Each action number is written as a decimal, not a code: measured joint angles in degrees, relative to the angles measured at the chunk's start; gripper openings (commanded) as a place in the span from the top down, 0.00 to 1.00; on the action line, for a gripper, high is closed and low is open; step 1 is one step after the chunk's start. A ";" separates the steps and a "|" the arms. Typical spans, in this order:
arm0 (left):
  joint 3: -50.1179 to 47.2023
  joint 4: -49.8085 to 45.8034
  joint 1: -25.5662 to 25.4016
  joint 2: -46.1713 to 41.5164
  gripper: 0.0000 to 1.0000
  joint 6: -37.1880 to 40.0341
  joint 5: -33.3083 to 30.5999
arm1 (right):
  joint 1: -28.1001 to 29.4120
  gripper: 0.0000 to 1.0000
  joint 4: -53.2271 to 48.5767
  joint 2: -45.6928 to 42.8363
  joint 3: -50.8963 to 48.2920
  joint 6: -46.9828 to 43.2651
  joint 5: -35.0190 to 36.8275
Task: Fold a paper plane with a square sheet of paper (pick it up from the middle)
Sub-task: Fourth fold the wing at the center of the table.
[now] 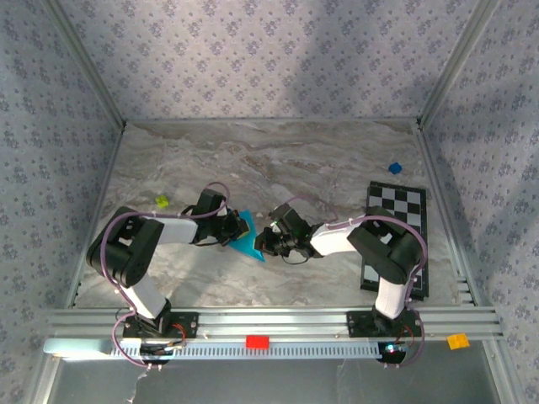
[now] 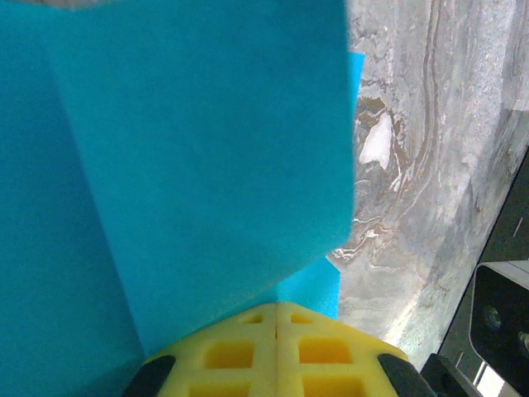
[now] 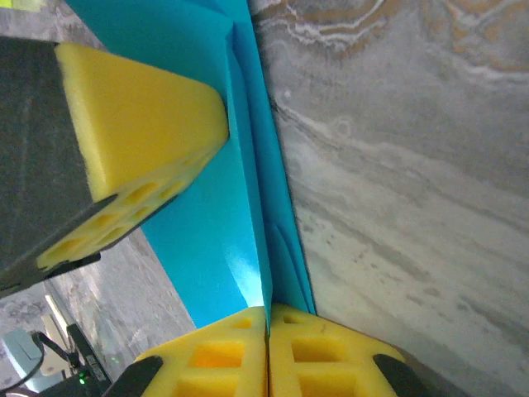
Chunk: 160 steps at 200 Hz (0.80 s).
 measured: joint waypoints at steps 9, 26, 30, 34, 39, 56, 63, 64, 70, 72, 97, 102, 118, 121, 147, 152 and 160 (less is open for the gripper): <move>0.00 0.00 0.02 0.02 0.99 0.11 0.13 | 0.00 0.89 -1.22 -0.52 0.02 -0.72 -0.11; 0.00 -0.02 0.02 0.02 1.00 0.22 0.20 | 0.00 0.88 -3.13 -1.22 0.00 -1.92 -0.35; 0.02 0.00 0.02 0.02 1.00 0.24 0.20 | 0.00 0.88 -3.45 -1.38 0.00 -2.14 -0.42; 0.02 0.00 0.02 0.02 0.99 0.24 0.22 | 0.00 0.88 -3.78 -1.49 0.00 -2.29 -0.46; 0.02 0.00 0.02 0.02 0.99 0.24 0.22 | 0.00 0.88 -4.00 -1.57 0.00 -2.51 -0.50; 0.00 -0.02 0.02 0.02 0.99 0.26 0.39 | 0.00 0.88 -4.42 -1.68 -0.04 -3.30 -0.79; 0.02 -0.02 0.02 0.07 1.00 0.26 0.48 | 0.00 0.88 -4.55 -1.68 -0.04 -3.56 -0.87; 0.00 -0.02 0.02 0.07 1.00 0.26 0.52 | 0.00 0.88 -4.55 -1.68 -0.04 -3.63 -0.87; 0.02 0.00 0.02 0.13 1.00 0.39 0.63 | 0.00 0.89 -4.61 -1.68 -0.04 -3.80 -0.90; 0.02 0.00 0.02 0.13 1.00 0.44 0.66 | 0.00 0.90 -4.63 -1.68 -0.04 -3.87 -0.90; 0.04 0.02 0.04 0.24 1.00 0.68 1.01 | 0.00 0.89 -5.03 -1.68 -0.04 -4.57 -0.92; 0.07 0.02 0.07 0.28 1.00 0.70 1.05 | 0.00 0.88 -5.01 -1.68 -0.04 -4.72 -0.94; 0.07 0.02 0.07 0.28 1.00 0.81 1.07 | 0.00 0.86 -5.25 -1.92 -0.04 -5.18 -1.07; 0.07 0.02 0.07 0.28 1.00 0.83 1.07 | 0.00 0.86 -5.44 -2.08 -0.04 -5.38 -1.09; 0.07 0.02 0.07 0.28 1.00 0.85 1.07 | 0.09 0.85 -8.22 -3.30 -0.04 -6.99 -1.11; 0.07 0.02 0.07 0.28 1.00 0.85 1.07 | 0.11 0.85 -8.72 -3.50 -0.04 -7.37 -1.11; 0.07 0.02 0.07 0.28 1.00 0.85 1.07 | 0.15 0.86 -9.33 -3.67 -0.04 -7.89 -1.11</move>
